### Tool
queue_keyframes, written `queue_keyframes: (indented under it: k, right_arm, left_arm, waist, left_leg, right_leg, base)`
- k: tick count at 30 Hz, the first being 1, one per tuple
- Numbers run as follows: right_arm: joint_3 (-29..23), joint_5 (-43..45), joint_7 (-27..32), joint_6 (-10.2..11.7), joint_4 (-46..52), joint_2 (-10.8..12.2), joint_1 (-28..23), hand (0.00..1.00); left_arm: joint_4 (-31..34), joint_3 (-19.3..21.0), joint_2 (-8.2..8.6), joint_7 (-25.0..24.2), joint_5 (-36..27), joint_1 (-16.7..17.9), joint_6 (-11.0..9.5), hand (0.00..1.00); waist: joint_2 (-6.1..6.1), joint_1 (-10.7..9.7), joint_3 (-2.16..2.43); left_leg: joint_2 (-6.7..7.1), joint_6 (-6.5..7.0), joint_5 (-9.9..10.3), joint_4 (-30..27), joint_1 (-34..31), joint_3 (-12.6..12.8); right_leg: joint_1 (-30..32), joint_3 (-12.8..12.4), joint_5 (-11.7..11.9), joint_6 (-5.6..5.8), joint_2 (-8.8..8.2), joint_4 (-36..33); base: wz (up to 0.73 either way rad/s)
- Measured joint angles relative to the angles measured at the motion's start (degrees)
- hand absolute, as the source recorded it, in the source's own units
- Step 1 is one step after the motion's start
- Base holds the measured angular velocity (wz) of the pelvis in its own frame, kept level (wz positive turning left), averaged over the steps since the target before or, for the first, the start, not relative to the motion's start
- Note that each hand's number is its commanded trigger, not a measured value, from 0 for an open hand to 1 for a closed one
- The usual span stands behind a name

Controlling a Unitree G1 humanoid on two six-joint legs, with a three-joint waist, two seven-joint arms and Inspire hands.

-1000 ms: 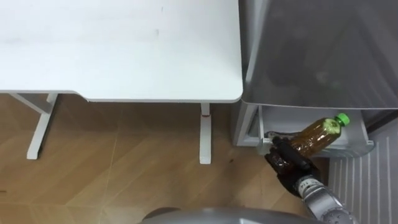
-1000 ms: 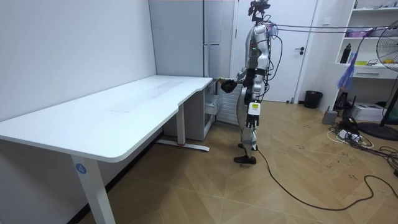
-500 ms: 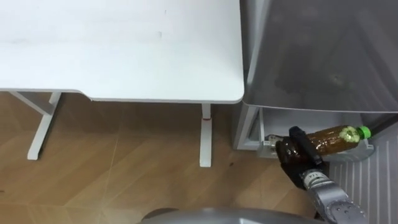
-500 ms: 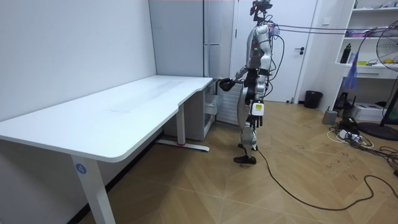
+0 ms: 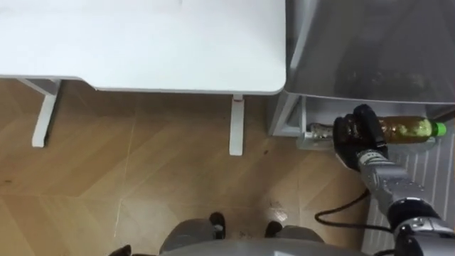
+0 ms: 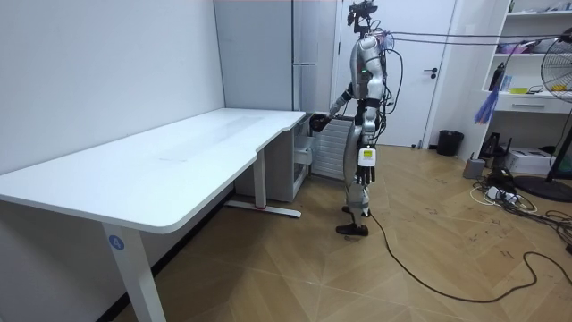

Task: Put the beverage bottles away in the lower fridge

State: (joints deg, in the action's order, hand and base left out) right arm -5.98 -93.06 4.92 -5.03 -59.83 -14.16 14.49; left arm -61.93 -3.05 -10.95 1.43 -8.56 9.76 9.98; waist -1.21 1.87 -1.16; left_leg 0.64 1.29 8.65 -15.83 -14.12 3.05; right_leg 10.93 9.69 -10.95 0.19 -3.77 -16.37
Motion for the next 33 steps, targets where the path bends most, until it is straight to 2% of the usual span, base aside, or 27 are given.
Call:
queue_keyframes:
  k: [4,11,15,17,22,28,33]
  right_arm:
    - [-4.71,-0.38,-0.02,0.18,-8.17,-0.94,7.22,1.0]
    - [-4.94,0.14,0.67,0.09,-10.35,-2.89,13.2,1.0]
    - [-4.95,1.05,1.56,0.06,-11.86,-4.84,15.02,1.0]
    - [-4.94,1.92,2.15,-0.08,-14.05,-5.62,16.51,1.0]
    - [-4.81,3.61,3.86,-0.21,-14.18,-7.22,19.72,1.0]
    - [-3.32,4.71,5.27,-0.77,-14.17,-8.69,24.1,1.0]
    - [-2.04,5.04,6.55,-0.73,-14.16,-10.39,26.77,1.0]
  left_arm:
    - [-0.86,-0.28,-0.71,0.14,-1.02,-2.47,-0.21,0.0]
    - [-2.47,-0.49,-0.81,-0.73,-0.8,-7.19,-0.78,0.0]
    - [-2.45,-0.65,-0.84,-0.32,-0.93,-7.77,-1.5,0.0]
    - [-2.44,-2.56,-1.57,0.4,-0.9,-8.09,-1.88,0.0]
    - [-2.96,-2.91,-1.71,0.41,-0.96,-10.09,-1.84,0.0]
    - [-2.76,-4.03,-2.22,0.45,-0.97,-11.05,-2.28,0.0]
    - [-2.81,-5.16,-3.55,0.67,-2.26,-11.59,-3.96,0.0]
  waist:
    - [-0.06,0.22,-0.19]
    - [0.13,0.48,-0.55]
    - [0.17,1.19,-0.88]
    - [0.84,1.2,-1.3]
    - [1.67,1.48,-1.82]
    - [2.24,1.81,-2.13]
    - [2.56,2.78,-2.16]
  left_leg:
    - [0.02,0.14,-0.92,0.05,-2.75,0.02]
    - [0.08,0.11,-2.63,0.09,-8.39,0.02]
    - [0.12,0.08,-2.84,0.11,-9.12,0.04]
    - [0.16,0.04,-3.06,0.16,-9.96,-0.02]
    - [0.31,0.21,-3.79,0.05,-13.42,0.01]
    - [0.73,0.37,-4.16,-1.96,-18.63,-0.03]
    - [1.08,0.59,-4.75,-2.97,-22.22,-0.08]
  right_leg:
    - [2.95,0.48,0.55,-0.18,-0.24,-0.58]
    - [9.39,0.62,1.04,-0.59,-0.54,-2.56]
    - [10.25,0.76,1.0,-0.63,-0.67,-2.78]
    - [11.21,1.47,0.81,-0.75,-1.1,-3.21]
    - [15.77,1.62,0.82,-0.82,-1.76,-5.59]
    - [21.5,1.6,0.59,-0.95,-2.44,-8.5]
    - [25.38,1.5,0.47,-1.13,-3.1,-10.45]
  base:
    - [0.01]
    - [0.01]
    - [0.01]
    - [0.06]
    - [-0.01]
    - [-0.01]
    - [0.04]
